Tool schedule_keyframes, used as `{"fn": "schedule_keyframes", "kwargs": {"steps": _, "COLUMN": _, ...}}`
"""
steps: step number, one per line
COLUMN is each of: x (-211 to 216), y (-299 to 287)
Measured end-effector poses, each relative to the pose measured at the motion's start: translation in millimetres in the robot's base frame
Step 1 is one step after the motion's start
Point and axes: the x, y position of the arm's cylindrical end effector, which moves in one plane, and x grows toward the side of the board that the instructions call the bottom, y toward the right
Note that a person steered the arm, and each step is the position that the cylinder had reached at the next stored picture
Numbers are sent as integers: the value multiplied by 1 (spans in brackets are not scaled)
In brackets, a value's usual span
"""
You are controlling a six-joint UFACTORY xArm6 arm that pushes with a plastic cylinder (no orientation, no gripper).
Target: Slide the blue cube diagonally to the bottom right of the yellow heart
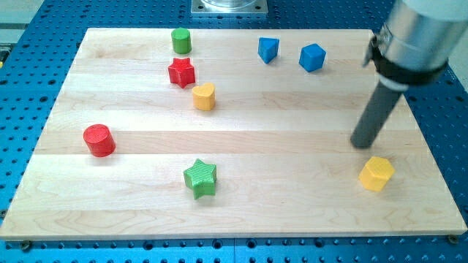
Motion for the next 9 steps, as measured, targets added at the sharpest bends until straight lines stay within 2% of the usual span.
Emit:
{"fn": "schedule_keyframes", "kwargs": {"steps": 1, "x": -93, "y": 1}}
{"fn": "schedule_keyframes", "kwargs": {"steps": 2, "x": -163, "y": 1}}
{"fn": "schedule_keyframes", "kwargs": {"steps": 5, "x": -197, "y": -68}}
{"fn": "schedule_keyframes", "kwargs": {"steps": 7, "x": -87, "y": -83}}
{"fn": "schedule_keyframes", "kwargs": {"steps": 8, "x": -83, "y": -117}}
{"fn": "schedule_keyframes", "kwargs": {"steps": 9, "x": -34, "y": -121}}
